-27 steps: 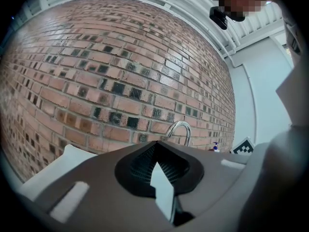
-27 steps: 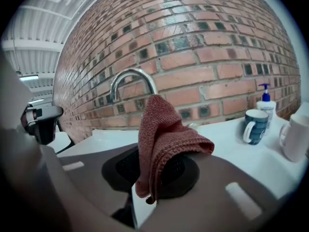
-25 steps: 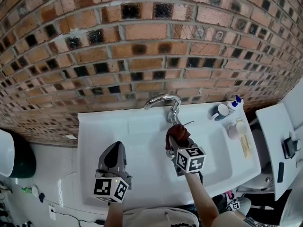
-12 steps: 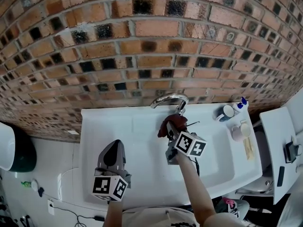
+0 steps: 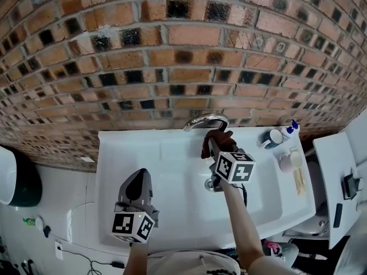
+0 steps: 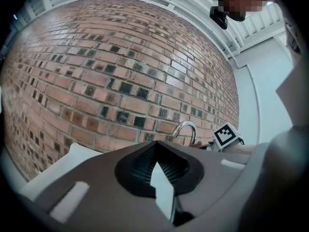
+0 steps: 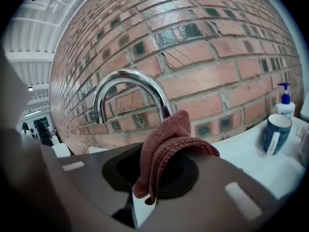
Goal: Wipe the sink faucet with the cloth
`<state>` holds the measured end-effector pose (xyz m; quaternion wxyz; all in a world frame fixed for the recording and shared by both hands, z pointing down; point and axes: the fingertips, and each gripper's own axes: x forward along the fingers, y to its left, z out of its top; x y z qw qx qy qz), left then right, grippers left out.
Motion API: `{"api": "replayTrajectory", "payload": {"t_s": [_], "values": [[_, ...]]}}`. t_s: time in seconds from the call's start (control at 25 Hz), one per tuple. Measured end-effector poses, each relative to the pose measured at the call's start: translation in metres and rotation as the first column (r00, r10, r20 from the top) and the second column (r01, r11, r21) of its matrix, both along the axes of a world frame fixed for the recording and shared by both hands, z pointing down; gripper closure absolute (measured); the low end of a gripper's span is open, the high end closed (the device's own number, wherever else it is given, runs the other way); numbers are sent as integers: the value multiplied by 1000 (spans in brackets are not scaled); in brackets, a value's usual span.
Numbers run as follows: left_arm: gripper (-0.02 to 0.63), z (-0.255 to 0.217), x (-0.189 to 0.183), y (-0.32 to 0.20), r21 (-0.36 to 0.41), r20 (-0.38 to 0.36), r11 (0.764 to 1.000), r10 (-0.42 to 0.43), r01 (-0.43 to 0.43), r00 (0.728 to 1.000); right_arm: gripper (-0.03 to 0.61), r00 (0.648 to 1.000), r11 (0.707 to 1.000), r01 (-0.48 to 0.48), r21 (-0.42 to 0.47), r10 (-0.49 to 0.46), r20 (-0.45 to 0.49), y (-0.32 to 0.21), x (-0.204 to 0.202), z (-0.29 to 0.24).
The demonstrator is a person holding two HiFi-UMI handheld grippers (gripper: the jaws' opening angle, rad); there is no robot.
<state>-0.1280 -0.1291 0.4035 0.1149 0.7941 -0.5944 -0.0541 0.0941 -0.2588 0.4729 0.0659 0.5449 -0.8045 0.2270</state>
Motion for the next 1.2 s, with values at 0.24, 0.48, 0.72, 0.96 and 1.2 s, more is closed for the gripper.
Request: {"api": "replayTrajectory", "payload": {"t_s": [0.24,0.48,0.72,0.96,1.2], "values": [[608,3,3,0,15,-13,1000,12,-12,1000,526,994,995,47,93,-37,-104,-1,-10,-34],[607,-2,0,1,10,-11,1000,1,-1,1000,526,991,980,76,181,-54,-126,2,-19,-70],[608,-2,0,3,15,-19,1000,1,-1,1000,525,973,965,127,230,-76,-220,9,-40,-87],[607,0,-1,4,10,-23,1000,4,-4,1000,525,958,955,174,242,-107,-265,16,-63,-85],[608,0,-1,3,4,-20,1000,3,-3,1000,525,951,948,208,243,-137,-278,20,-73,-79]]}}
